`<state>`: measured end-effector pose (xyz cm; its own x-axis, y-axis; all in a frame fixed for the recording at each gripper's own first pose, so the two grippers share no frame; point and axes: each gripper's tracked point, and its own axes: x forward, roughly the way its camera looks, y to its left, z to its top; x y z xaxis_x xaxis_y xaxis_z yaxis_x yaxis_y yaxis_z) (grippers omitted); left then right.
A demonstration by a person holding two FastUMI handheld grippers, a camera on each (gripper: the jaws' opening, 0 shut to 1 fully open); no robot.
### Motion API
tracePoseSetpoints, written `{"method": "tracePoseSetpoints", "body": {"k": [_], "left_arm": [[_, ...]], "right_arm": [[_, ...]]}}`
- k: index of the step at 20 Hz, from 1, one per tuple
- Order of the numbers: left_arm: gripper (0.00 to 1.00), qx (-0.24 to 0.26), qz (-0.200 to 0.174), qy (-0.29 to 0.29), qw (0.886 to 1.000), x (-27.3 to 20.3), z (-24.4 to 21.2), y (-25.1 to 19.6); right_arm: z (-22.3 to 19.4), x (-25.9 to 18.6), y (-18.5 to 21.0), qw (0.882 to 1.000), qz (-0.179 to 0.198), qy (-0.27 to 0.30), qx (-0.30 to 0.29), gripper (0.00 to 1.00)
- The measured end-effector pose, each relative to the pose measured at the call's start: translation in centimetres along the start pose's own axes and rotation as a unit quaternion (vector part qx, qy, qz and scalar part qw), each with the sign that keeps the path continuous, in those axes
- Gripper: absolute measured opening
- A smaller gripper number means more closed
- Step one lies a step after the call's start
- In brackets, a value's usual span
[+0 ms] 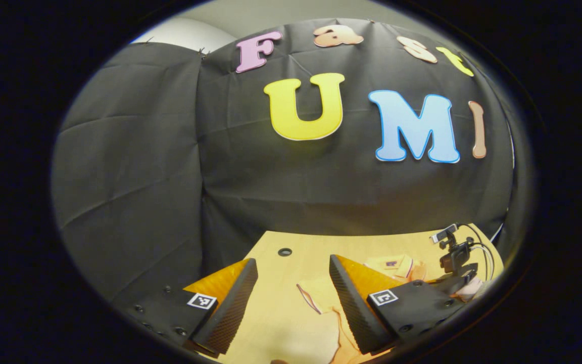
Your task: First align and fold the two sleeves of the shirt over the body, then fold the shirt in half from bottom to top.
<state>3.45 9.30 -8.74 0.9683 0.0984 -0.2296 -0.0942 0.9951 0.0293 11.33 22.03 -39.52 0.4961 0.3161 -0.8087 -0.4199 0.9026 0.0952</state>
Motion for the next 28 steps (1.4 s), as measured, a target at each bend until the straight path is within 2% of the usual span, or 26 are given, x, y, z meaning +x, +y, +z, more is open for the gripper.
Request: {"method": "tracePoseSetpoints", "body": {"k": [1,4,8,9,13,14,17,22,24,28], "left_arm": [[0.96,0.000,-0.002,0.001,1.000,0.1,-0.1,-0.1],[0.94,0.003,-0.011,0.006,1.000,0.4,-0.8,-0.2],[0.92,0.005,-0.028,0.013,1.000,1.2,-1.6,-0.9],[0.94,0.007,-0.033,0.015,0.999,1.8,-1.9,-1.2],[0.92,0.010,-0.050,0.024,0.998,4.4,-3.3,-2.4],[0.92,0.010,-0.055,0.028,0.998,5.3,-3.9,-2.8],[0.96,0.015,-0.067,0.041,0.997,7.9,-5.5,-3.9],[0.92,0.023,-0.085,0.063,0.994,11.8,-8.6,-6.2],[0.96,0.022,-0.091,0.078,0.992,13.1,-10.5,-7.1],[0.96,0.024,-0.101,0.115,0.988,15.7,-14.6,-8.6]], "right_arm": [[0.0,-0.2,0.0,1.000,0.001,-0.001,-0.001,0.42],[0.5,-1.3,-0.1,1.000,-0.004,-0.012,-0.001,0.51],[1.2,-3.9,-0.5,0.999,-0.006,-0.039,0.008,0.49],[1.3,-4.7,-0.7,0.999,-0.010,-0.046,0.010,0.51],[1.8,-8.6,-0.9,0.996,-0.015,-0.082,0.020,0.49],[1.8,-9.5,-0.9,0.996,-0.018,-0.088,0.024,0.51],[1.5,-12.2,-0.9,0.993,-0.026,-0.109,0.037,0.51],[0.7,-16.7,-0.7,0.988,-0.035,-0.135,0.073,0.51],[0.2,-18.5,-0.6,0.985,-0.039,-0.145,0.090,0.51],[-1.4,-22.1,-0.7,0.978,-0.052,-0.155,0.126,0.51]]}}
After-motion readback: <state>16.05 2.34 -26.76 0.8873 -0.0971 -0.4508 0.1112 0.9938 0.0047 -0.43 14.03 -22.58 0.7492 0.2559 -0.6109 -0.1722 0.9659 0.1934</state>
